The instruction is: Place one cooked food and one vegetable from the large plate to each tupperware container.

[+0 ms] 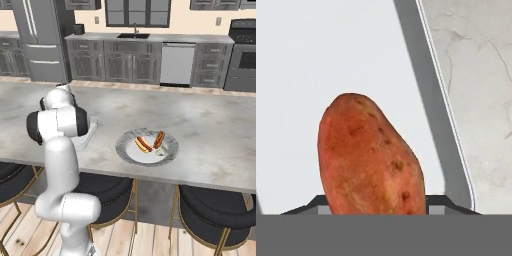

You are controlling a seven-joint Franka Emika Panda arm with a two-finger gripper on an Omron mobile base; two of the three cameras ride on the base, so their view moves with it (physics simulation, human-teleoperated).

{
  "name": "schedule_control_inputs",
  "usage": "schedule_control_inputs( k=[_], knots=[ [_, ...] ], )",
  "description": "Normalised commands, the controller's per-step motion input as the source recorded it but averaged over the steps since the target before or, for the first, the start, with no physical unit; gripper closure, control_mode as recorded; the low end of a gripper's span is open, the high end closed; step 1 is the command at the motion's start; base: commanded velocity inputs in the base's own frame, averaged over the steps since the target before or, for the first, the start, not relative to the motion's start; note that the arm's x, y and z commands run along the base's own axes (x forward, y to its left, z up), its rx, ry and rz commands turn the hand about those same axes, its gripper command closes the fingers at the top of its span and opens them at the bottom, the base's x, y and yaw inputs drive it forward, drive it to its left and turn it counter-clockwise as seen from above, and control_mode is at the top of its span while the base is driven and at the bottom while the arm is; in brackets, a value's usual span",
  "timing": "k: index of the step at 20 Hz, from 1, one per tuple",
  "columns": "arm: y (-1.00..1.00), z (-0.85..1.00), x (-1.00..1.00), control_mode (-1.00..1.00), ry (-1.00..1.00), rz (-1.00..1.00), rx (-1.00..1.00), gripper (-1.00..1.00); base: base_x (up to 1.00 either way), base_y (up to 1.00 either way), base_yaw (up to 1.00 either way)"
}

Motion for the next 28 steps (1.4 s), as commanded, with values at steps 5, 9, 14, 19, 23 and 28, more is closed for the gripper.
schedule_control_inputs(
  k=[5, 9, 14, 19, 23, 28],
  knots=[
    [-0.45, -0.15, 0.0, -1.0, -0.01, -0.01, -0.01, 1.0, 0.0, 0.0, 0.0],
    [-0.03, -0.3, 0.0, -1.0, 0.0, 0.04, 0.0, 1.0, 0.0, 0.0, 0.0],
    [0.07, -0.24, 0.06, -1.0, 0.0, 0.04, -0.01, 1.0, 0.0, 0.0, 0.0],
    [0.0, -0.05, 0.02, -1.0, -0.01, 0.01, -0.01, 1.0, 0.0, 0.0, 0.0],
    [0.0, 0.0, 0.0, -1.0, 0.0, 0.0, 0.0, -1.0, 0.0, 0.0, 0.0],
    [-0.01, 0.0, 0.02, -1.0, -0.06, 0.0, 0.0, -1.0, 0.0, 0.0, 0.0]
  ],
)
